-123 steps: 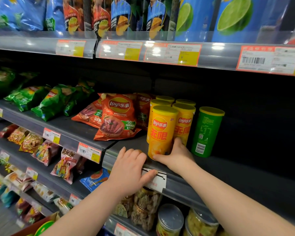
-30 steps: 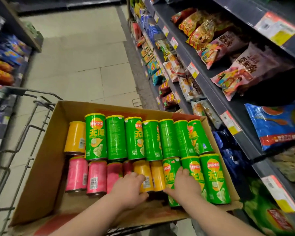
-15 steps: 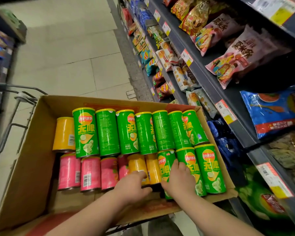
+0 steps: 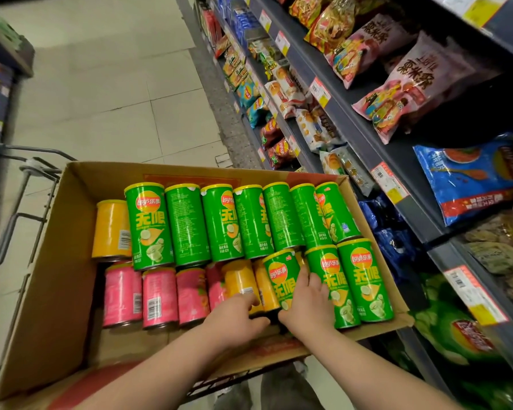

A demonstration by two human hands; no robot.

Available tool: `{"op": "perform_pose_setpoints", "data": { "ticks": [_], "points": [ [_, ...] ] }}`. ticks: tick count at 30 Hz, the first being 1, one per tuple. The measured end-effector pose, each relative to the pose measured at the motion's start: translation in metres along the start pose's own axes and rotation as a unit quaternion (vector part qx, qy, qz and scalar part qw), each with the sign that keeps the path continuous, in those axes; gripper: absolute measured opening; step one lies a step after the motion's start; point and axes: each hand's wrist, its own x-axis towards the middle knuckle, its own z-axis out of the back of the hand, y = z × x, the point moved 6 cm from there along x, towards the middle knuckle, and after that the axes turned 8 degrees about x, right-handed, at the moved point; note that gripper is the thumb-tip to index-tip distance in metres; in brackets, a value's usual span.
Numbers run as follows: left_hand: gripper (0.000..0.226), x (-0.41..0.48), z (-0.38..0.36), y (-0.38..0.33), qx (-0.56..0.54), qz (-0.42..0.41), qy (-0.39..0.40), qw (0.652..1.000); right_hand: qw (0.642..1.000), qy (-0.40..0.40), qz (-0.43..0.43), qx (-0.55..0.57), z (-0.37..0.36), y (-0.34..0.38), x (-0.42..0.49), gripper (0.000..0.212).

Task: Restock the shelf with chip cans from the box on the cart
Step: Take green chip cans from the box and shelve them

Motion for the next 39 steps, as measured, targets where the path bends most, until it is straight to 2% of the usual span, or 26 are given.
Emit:
{"op": "perform_pose_setpoints", "data": {
  "ticks": [5, 8, 10, 11, 14, 16, 20, 23, 26, 30, 32, 36, 39],
  "points": [
    [0.045, 0.0, 0.001, -0.006, -0.059, 0.002, 0.009, 0.998, 0.993, 0.017, 0.008, 0.116, 0.0, 0.0, -0.005, 0.107],
    [0.059, 0.002, 0.002, -0.008, -0.148, 0.026, 0.01, 0.989, 0.986, 0.019, 0.017, 0.163, 0.004, 0.002, -0.012, 0.108],
    [0.073, 0.003, 0.002, -0.009, -0.274, 0.043, 0.018, 0.961, 0.98, 0.025, 0.027, 0.194, 0.004, 0.006, -0.017, 0.105],
    [0.07, 0.003, 0.002, -0.01, -0.332, 0.045, 0.022, 0.942, 0.977, 0.031, 0.034, 0.209, 0.004, 0.009, -0.021, 0.103],
    [0.037, 0.0, 0.002, -0.016, -0.445, 0.048, 0.029, 0.894, 0.966, 0.038, 0.057, 0.251, 0.006, 0.018, -0.029, 0.095],
    [0.041, 0.0, 0.003, -0.016, -0.494, 0.059, 0.009, 0.868, 0.958, 0.053, 0.07, 0.272, 0.012, 0.02, -0.033, 0.09],
    [0.08, -0.004, 0.005, -0.015, -0.491, 0.079, -0.005, 0.867, 0.956, 0.099, 0.102, 0.258, 0.021, 0.01, -0.034, 0.08],
    [0.067, -0.005, 0.005, -0.012, -0.485, 0.091, -0.015, 0.87, 0.982, 0.006, 0.061, 0.18, 0.039, -0.019, -0.022, 0.068],
    [0.057, -0.007, 0.007, -0.008, -0.48, 0.095, -0.015, 0.872, 0.996, -0.053, -0.02, 0.075, 0.053, -0.051, -0.011, 0.068],
    [0.07, -0.014, 0.012, -0.006, -0.473, 0.096, -0.03, 0.875, 0.995, -0.026, -0.088, 0.044, 0.048, -0.067, -0.001, 0.073],
    [0.067, -0.017, 0.014, -0.005, -0.471, 0.097, -0.038, 0.876, 0.995, -0.02, -0.093, 0.032, 0.043, -0.067, 0.002, 0.076],
    [0.075, -0.021, 0.018, -0.005, -0.474, 0.099, -0.052, 0.874, 0.995, -0.013, -0.091, 0.024, 0.039, -0.065, 0.008, 0.066],
    [0.065, -0.02, 0.016, -0.002, -0.496, 0.099, -0.046, 0.861, 0.994, 0.0, -0.102, 0.039, 0.036, -0.062, 0.01, 0.069]
  ]
}}
